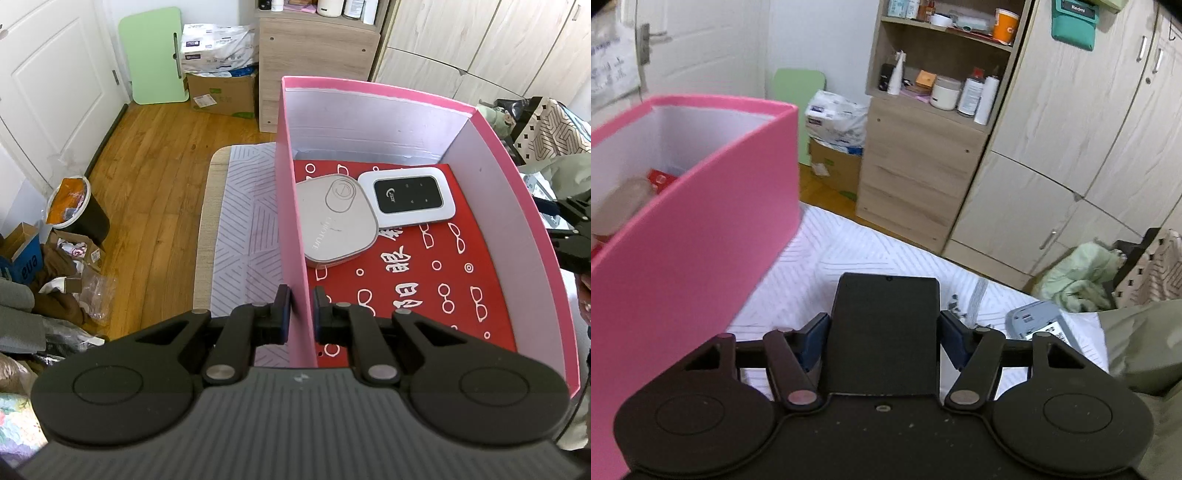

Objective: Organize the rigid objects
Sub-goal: 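Grasp the black power bank with the right gripper and lift it, then lower the black power bank into the pink box and open the right gripper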

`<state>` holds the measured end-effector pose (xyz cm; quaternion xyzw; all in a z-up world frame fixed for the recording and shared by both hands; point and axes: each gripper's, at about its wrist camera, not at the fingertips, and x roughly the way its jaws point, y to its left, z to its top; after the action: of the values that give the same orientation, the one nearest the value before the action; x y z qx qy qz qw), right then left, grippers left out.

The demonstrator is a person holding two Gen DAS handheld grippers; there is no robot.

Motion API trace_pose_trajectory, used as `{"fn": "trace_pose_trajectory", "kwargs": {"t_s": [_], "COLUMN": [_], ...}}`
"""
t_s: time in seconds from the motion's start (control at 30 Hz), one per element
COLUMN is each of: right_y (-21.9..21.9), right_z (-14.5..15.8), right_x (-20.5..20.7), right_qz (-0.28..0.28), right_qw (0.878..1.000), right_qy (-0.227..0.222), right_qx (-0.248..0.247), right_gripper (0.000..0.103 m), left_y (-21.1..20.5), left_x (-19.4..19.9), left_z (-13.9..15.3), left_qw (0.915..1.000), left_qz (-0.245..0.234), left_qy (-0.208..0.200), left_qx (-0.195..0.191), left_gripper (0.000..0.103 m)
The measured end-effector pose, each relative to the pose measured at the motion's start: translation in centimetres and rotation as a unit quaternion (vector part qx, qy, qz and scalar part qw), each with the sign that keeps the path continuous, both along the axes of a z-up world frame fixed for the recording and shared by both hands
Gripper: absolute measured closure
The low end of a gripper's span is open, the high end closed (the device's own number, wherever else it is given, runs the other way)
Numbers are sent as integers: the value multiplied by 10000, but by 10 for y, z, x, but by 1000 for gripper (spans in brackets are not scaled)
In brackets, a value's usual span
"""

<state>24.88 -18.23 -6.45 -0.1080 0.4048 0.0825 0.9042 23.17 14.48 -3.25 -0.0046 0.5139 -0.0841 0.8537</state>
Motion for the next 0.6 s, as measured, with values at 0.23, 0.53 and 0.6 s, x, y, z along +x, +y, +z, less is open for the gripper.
{"fn": "trace_pose_trajectory", "kwargs": {"t_s": [0.23,0.53,0.6], "right_y": [-5,-8,-8], "right_z": [13,31,35], "right_x": [-15,-30,-33], "right_qz": [-5,58,65], "right_qw": [9995,9981,9977], "right_qy": [-127,-252,-292], "right_qx": [306,558,604], "right_gripper": [35,35,35], "left_y": [0,0,0], "left_x": [0,0,0], "left_z": [0,0,0], "left_qw": [10000,10000,10000], "left_qz": [6,6,17], "left_qy": [4,2,3], "left_qx": [-39,-39,-46], "left_gripper": [93,93,93]}}
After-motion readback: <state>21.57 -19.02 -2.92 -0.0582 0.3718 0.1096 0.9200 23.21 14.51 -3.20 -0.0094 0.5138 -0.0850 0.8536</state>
